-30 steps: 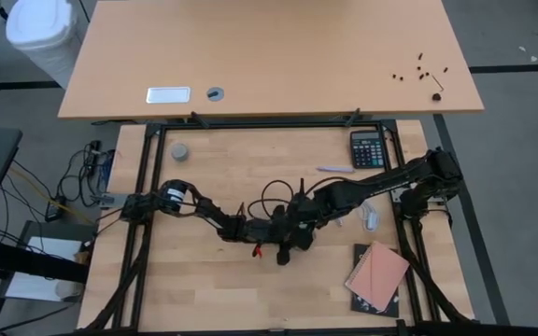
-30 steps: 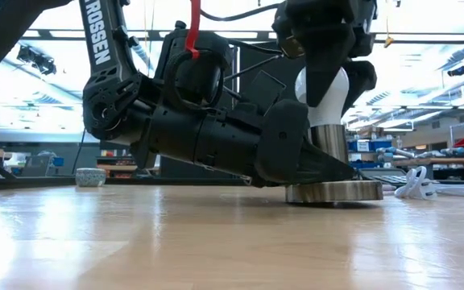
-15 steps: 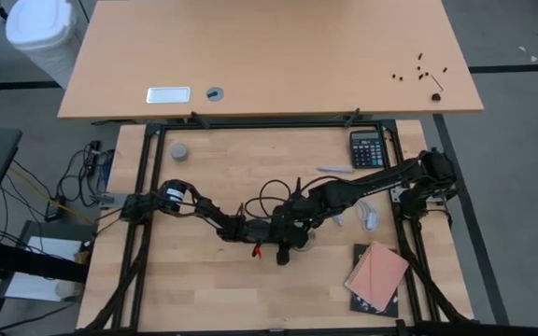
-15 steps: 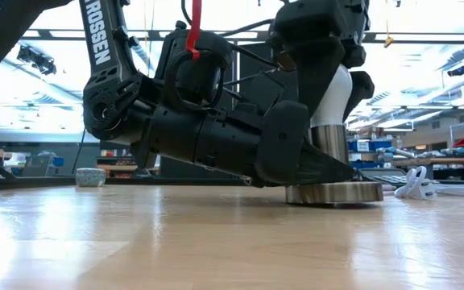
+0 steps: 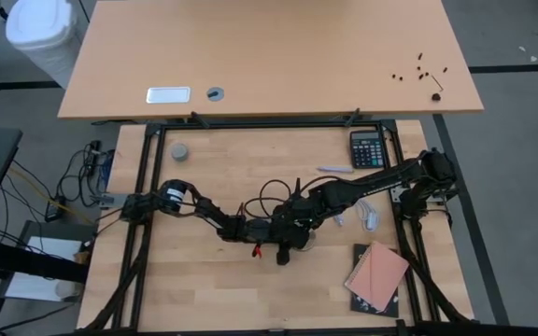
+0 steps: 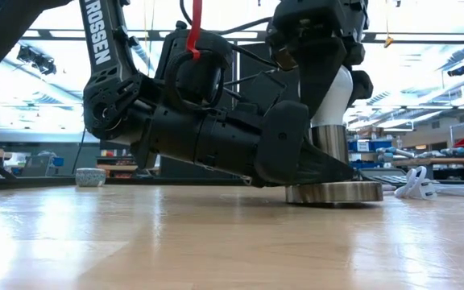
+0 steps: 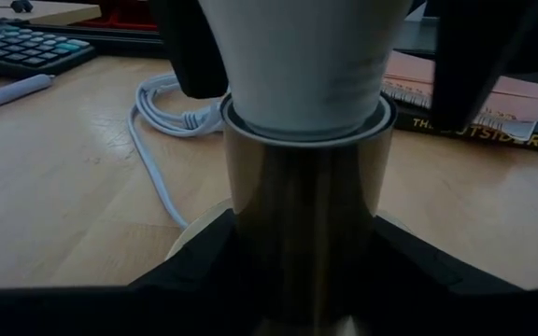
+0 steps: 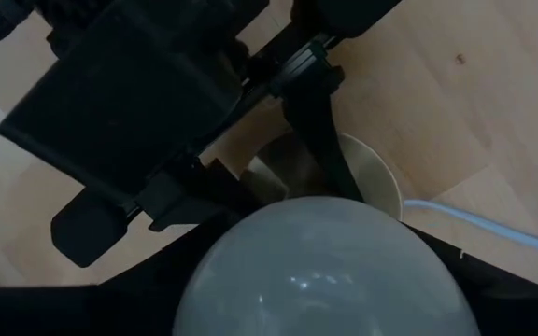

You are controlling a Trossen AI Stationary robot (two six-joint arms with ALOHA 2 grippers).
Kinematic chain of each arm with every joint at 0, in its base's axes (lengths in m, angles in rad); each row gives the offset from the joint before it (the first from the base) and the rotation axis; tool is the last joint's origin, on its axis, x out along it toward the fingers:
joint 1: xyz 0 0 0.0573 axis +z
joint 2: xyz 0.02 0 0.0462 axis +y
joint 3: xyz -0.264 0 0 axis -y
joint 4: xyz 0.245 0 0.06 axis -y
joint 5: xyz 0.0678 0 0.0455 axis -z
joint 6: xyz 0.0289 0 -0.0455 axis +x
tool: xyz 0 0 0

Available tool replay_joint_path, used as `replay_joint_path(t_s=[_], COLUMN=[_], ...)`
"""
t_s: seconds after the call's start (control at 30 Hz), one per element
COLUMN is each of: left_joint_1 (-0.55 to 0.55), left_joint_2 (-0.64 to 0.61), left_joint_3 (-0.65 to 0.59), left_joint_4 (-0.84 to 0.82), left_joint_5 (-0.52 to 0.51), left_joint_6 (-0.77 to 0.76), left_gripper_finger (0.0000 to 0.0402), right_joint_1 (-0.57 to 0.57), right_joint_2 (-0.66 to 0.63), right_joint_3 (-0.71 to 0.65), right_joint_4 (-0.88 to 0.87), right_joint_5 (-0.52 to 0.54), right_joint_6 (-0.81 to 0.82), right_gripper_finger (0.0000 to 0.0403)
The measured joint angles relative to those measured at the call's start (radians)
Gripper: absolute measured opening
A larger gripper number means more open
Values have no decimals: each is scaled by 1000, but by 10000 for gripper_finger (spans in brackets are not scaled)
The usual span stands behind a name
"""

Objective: Screw lightbulb
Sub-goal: Remove the lightbulb from the bronze lamp socket

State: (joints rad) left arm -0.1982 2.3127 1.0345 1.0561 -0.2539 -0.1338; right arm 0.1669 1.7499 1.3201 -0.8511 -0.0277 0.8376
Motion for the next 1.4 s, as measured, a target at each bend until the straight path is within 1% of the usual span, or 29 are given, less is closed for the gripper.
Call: replay_joint_path(t_s=[0.13,0.27,0.33,0.5,0.67,0.87,1.0,1.1,1.4], left_joint_1=[1,2,2,3,1,2,3,3,2], left_joint_2=[2,3,3,2,2,2,1,1,1], left_joint_3=[-2,0,7,44,48,48,48,49,49], left_joint_4=[23,44,31,-55,-61,-61,-62,-63,-63], left_joint_5=[-7,-52,-65,-91,-94,-95,-97,-96,-39], left_joint_6=[-18,-30,-24,-14,-4,-9,-10,-6,41], left_gripper_finger=[189,188,188,189,188,189,189,188,189], right_joint_1=[6,11,11,4,5,20,22,23,24], right_joint_2=[4,4,7,29,32,35,36,36,36], right_joint_3=[19,26,26,31,32,55,63,63,66], right_joint_4=[-13,-29,-35,-41,-44,-69,-68,-64,-76], right_joint_5=[-4,23,42,35,38,72,77,76,53], right_joint_6=[-26,-49,-56,-90,-122,-184,-294,-406,-834], right_gripper_finger=[261,268,267,264,264,263,263,263,263])
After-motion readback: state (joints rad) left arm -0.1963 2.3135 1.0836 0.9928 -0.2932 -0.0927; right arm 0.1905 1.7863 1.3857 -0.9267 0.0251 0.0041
